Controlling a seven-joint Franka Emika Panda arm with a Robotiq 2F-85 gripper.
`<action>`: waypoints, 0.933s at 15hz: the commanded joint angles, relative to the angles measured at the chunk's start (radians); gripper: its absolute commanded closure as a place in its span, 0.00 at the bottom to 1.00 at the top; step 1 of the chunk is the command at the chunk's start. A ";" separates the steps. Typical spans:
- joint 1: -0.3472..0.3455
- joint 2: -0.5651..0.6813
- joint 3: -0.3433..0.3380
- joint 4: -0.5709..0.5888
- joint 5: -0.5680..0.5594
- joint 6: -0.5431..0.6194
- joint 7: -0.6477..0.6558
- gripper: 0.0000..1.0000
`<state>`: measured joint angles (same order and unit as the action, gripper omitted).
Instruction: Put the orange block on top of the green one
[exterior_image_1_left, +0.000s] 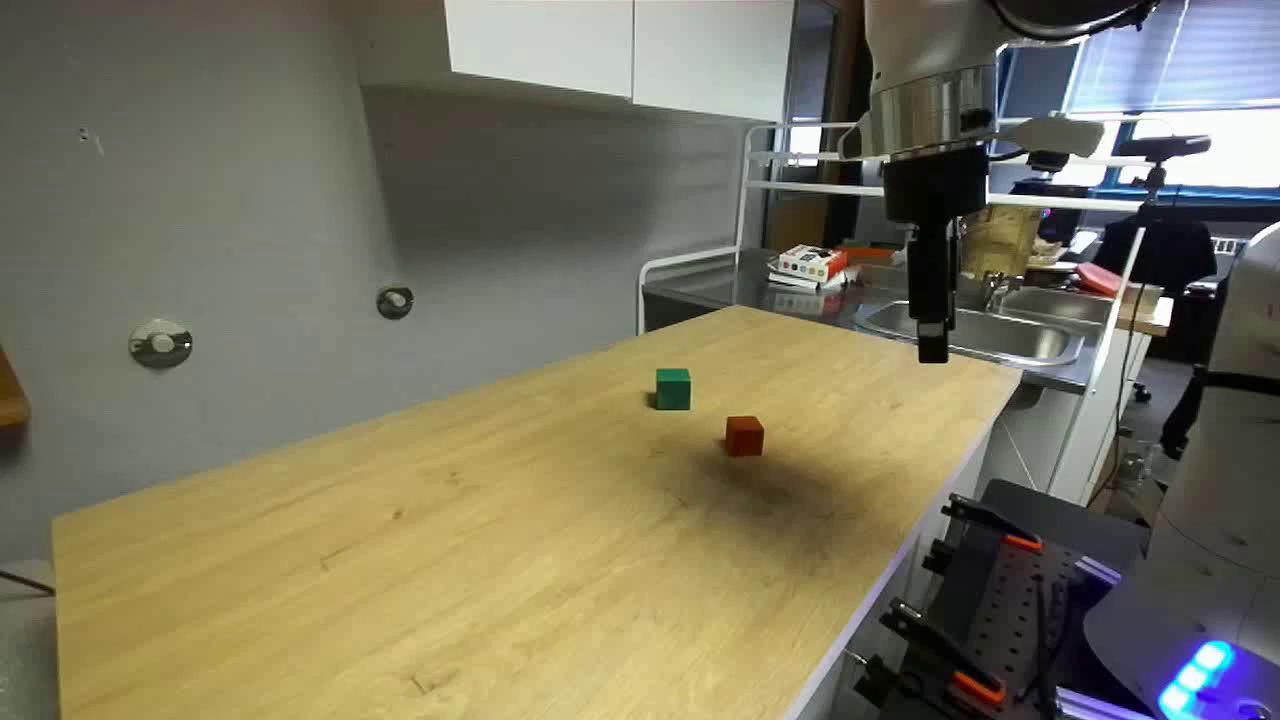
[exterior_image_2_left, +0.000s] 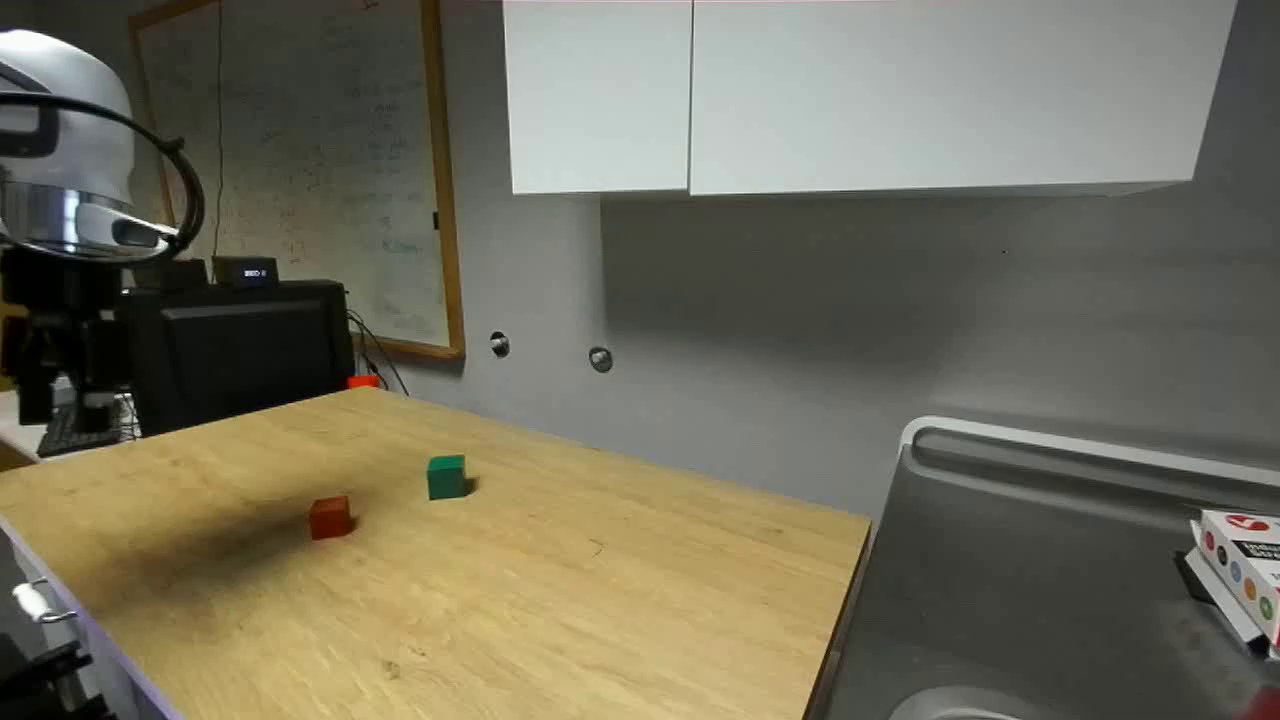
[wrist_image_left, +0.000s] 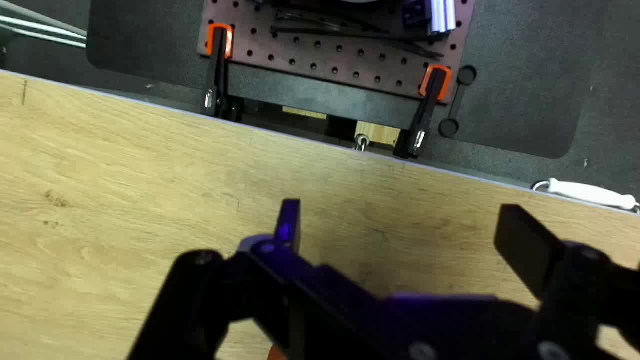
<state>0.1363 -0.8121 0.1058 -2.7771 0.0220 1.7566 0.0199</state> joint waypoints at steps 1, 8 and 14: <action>-0.001 0.000 0.001 0.003 0.001 -0.003 -0.001 0.00; -0.001 0.000 0.001 0.003 0.001 -0.003 -0.001 0.00; -0.020 0.028 -0.008 0.003 -0.004 0.057 0.004 0.00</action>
<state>0.1329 -0.8100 0.1052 -2.7771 0.0220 1.7647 0.0213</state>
